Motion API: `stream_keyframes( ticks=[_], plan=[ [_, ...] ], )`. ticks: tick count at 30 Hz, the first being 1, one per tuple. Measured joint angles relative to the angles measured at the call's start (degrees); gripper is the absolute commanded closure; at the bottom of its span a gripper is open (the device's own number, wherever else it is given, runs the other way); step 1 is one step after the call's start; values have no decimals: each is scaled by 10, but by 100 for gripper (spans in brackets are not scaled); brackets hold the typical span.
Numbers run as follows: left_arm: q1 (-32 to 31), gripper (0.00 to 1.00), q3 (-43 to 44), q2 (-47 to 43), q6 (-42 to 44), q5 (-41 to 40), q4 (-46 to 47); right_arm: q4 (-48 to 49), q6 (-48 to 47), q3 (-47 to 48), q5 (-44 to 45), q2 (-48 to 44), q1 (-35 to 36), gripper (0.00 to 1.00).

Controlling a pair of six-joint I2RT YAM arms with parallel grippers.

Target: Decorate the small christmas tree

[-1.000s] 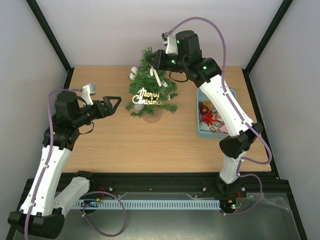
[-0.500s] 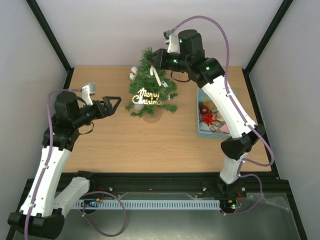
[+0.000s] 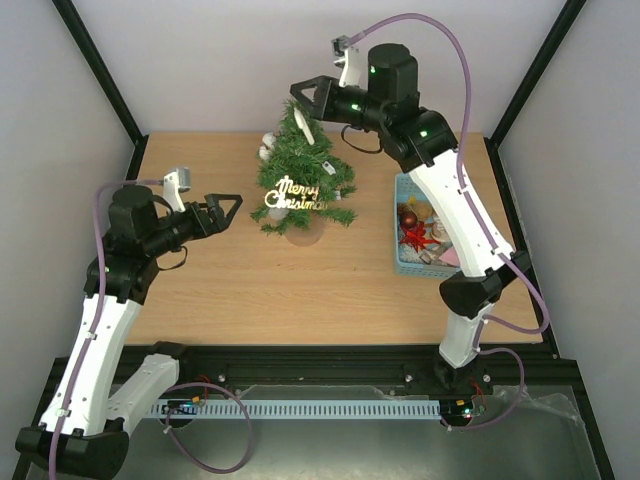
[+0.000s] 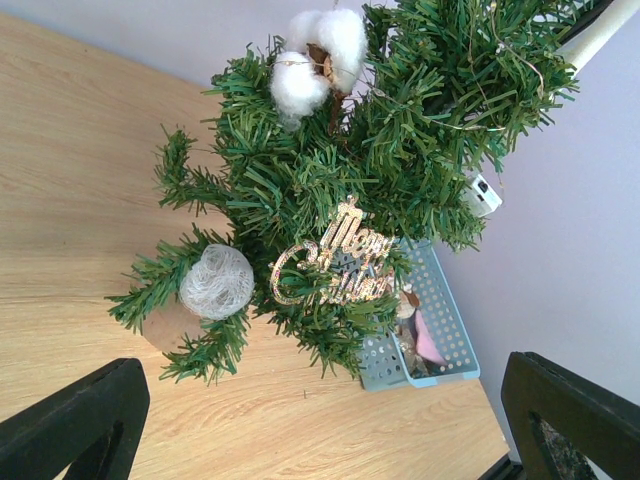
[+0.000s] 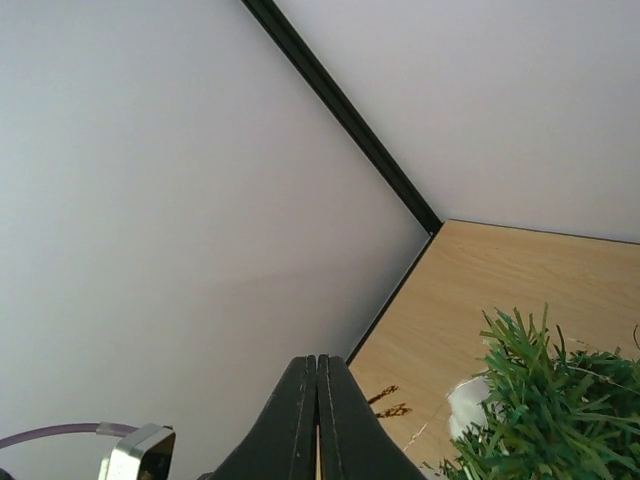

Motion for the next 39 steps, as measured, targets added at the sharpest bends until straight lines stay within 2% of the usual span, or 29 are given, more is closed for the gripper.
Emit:
stream_keyframes(
  ticks=[24,39],
  plan=[
    [0,1,-1,0,0,6,1,14,-3,19,-2,46,11,99],
    [0,1,-1,0,0,6,2,30,-52,43,-7,82,31,99]
  ],
)
